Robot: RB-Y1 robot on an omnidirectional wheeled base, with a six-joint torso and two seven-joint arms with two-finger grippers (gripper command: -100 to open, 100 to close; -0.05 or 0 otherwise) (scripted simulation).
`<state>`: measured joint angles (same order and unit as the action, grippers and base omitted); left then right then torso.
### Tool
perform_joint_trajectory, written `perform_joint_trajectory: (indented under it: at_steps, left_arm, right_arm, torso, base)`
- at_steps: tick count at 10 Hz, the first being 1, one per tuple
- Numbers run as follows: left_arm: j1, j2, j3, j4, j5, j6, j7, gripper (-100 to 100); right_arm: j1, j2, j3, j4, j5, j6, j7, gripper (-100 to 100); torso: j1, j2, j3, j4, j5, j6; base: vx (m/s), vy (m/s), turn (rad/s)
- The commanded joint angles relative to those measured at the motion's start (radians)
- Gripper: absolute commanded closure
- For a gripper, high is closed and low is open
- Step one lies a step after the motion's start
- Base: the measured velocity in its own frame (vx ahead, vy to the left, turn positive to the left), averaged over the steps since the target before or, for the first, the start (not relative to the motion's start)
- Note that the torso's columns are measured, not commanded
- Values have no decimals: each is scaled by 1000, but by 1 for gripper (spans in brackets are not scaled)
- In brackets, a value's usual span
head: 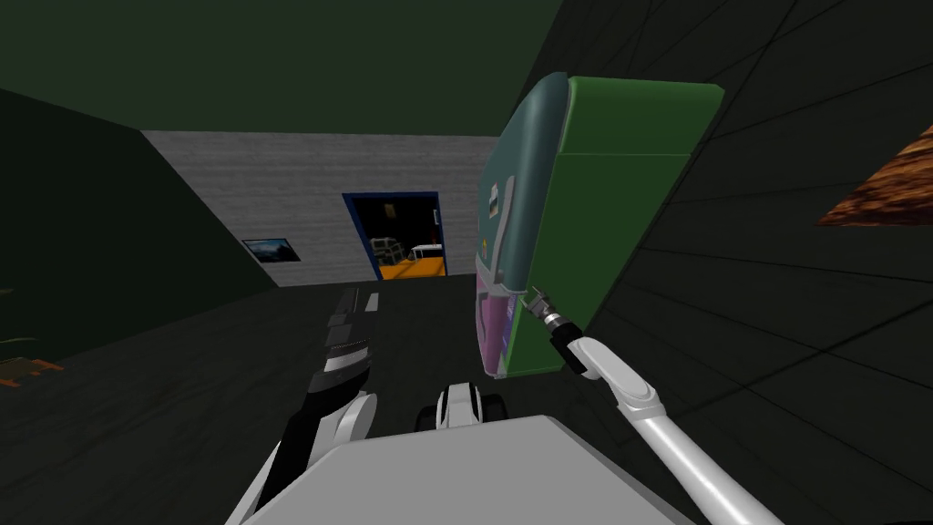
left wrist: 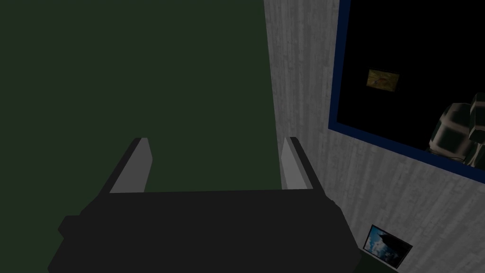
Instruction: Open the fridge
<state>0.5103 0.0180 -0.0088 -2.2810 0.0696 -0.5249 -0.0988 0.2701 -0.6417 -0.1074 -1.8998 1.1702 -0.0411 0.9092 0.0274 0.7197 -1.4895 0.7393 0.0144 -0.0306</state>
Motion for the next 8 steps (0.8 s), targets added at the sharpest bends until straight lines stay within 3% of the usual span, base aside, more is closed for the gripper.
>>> perform_joint_trajectory:
  at_steps: [1,5,8]
  left_arm:
    - [0,0,0,0,0,0,0,0]
    - [0,0,0,0,0,0,0,0]
    - [0,0,0,0,0,0,0,0]
  right_arm:
    - [-27,-19,-10,-14,23,-21,40,-100]
    - [-33,-29,-14,-11,37,-20,61,-100]
    - [-33,-29,-14,-11,37,-20,61,-100]
  torso:
    - [6,-1,-1,0,2,0]
    - [-3,-1,0,-1,-2,3]
    - [3,-3,-2,-2,1,-1]
  base:
    - [-3,90,10]
    - [6,13,0]
    - [1,23,-5]
